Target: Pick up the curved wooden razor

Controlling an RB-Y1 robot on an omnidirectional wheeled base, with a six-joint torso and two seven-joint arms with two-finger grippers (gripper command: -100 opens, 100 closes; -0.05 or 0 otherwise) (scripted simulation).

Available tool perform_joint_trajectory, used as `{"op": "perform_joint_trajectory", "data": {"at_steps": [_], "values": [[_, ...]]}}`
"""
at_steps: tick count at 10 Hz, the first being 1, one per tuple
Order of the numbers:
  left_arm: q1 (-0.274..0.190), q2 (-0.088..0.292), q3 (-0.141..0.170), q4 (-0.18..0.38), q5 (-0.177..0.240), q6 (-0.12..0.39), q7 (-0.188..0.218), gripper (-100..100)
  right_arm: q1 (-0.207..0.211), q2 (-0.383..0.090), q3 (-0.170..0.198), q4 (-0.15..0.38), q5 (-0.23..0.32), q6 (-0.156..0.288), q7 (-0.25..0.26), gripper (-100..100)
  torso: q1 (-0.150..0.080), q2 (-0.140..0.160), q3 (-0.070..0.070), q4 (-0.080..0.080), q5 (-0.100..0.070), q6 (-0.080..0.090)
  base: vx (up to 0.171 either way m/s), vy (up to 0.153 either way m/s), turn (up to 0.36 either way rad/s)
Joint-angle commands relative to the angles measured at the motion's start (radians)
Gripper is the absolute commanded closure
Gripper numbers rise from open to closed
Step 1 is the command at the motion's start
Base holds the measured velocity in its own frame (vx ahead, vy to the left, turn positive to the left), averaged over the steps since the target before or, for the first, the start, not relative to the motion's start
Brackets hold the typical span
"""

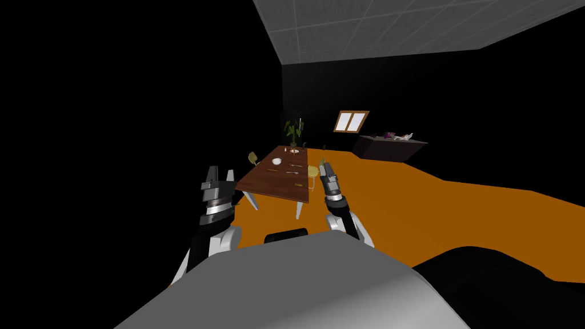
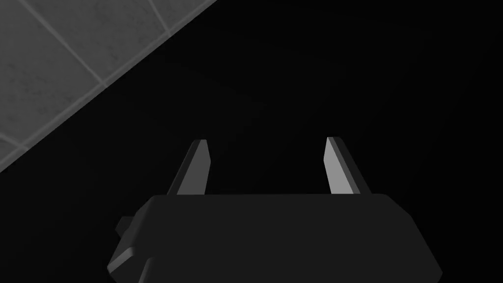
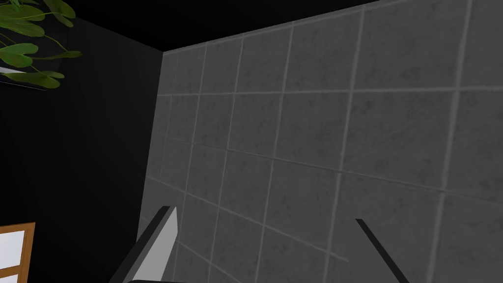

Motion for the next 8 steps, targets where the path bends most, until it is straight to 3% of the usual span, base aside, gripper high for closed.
{"op": "perform_joint_trajectory", "data": {"at_steps": [1, 2, 3, 4, 5, 6, 7, 8], "values": [[0.0, 0.0, 0.0, 0.0, 0.0, 0.0, 0.0, 0, -0.011, -0.05, 0.006, 0.047, 0.011, 0.004, 0.024, -100, 0.0, 0.0, 0.0, 0.0, 0.0, 0.0, 0.014, 0.089, 0.095], [0.0, 0.0, 0.0, 0.0, 0.0, 0.0, 0.0, 0, -0.011, -0.052, 0.006, 0.047, 0.011, 0.004, 0.024, -100, 0.0, 0.0, 0.0, 0.0, 0.0, 0.0, 0.005, 0.06, 0.057], [0.0, 0.0, 0.0, 0.0, 0.0, 0.0, 0.0, 0, -0.015, -0.095, 0.016, 0.087, 0.023, 0.001, 0.047, -100, -0.002, 0.0, 0.0, 0.0, 0.0, 0.0, -0.007, 0.065, 0.115], [0.0, 0.0, 0.0, 0.0, 0.0, 0.0, 0.0, 0, -0.015, -0.095, 0.016, 0.09, 0.023, 0.001, 0.047, -100, -0.002, 0.001, 0.0, 0.0, 0.0, 0.0, 0.0, 0.055, 0.059], [0.0, 0.0, 0.0, 0.0, 0.0, 0.0, 0.0, 0, -0.019, -0.139, 0.026, 0.134, 0.035, -0.003, 0.07, -100, -0.002, 0.001, 0.0, 0.0, -0.001, 0.0, 0.018, 0.068, 0.097], [0.0, 0.0, 0.0, 0.0, 0.0, 0.0, 0.0, 0, -0.019, -0.14, 0.026, 0.137, 0.035, -0.003, 0.07, -100, -0.002, 0.0, 0.0, 0.0, 0.0, 0.0, 0.012, 0.066, 0.077], [0.0, 0.0, 0.0, 0.0, 0.0, 0.0, 0.0, 0, -0.023, -0.181, 0.036, 0.173, 0.049, -0.006, 0.095, -100, -0.002, 0.0, 0.0, 0.0, 0.0, 0.0, 0.0, 0.094, 0.179], [0.0, 0.0, 0.0, 0.0, 0.0, 0.0, 0.0, 0, -0.023, -0.186, 0.036, 0.187, 0.049, -0.006, 0.095, -100, 0.0, 0.0, 0.0, 0.0, 0.0, 0.0, 0.011, 0.08, 0.054]]}}
